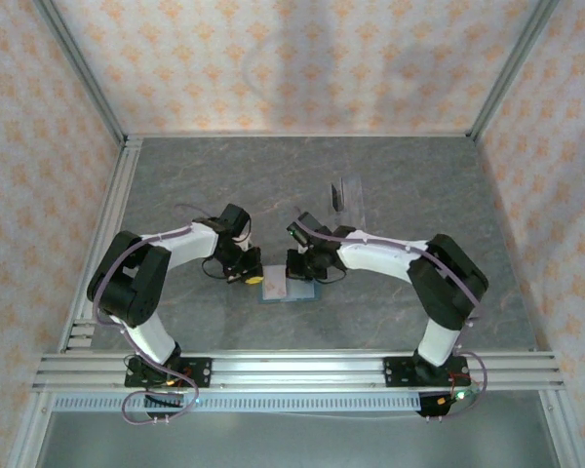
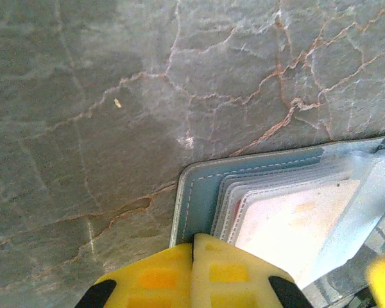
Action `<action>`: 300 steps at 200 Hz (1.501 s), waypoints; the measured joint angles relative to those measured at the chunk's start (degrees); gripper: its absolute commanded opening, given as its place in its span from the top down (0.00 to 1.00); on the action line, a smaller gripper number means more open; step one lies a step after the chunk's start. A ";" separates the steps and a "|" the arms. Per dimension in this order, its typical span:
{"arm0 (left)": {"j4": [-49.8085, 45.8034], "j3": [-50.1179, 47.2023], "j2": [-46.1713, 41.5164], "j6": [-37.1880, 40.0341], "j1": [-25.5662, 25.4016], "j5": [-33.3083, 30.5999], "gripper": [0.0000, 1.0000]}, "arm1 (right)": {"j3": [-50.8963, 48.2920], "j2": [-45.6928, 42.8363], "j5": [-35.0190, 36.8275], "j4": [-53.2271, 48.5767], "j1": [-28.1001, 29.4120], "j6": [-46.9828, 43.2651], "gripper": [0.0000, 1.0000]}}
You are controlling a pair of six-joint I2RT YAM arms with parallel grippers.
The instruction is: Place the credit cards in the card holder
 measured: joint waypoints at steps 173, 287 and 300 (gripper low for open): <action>0.96 -0.83 -0.66 -0.02 -0.02 0.00 1.00 | 12.28 9.38 11.41 -15.69 -0.26 -9.55 0.75; 1.09 -0.94 -0.74 0.00 0.00 -0.02 1.00 | 11.96 11.41 12.00 -16.24 -0.55 -10.10 0.84; 1.09 -0.94 -0.74 0.00 -0.02 0.00 1.00 | 11.93 11.41 11.87 -16.04 -0.55 -9.94 0.86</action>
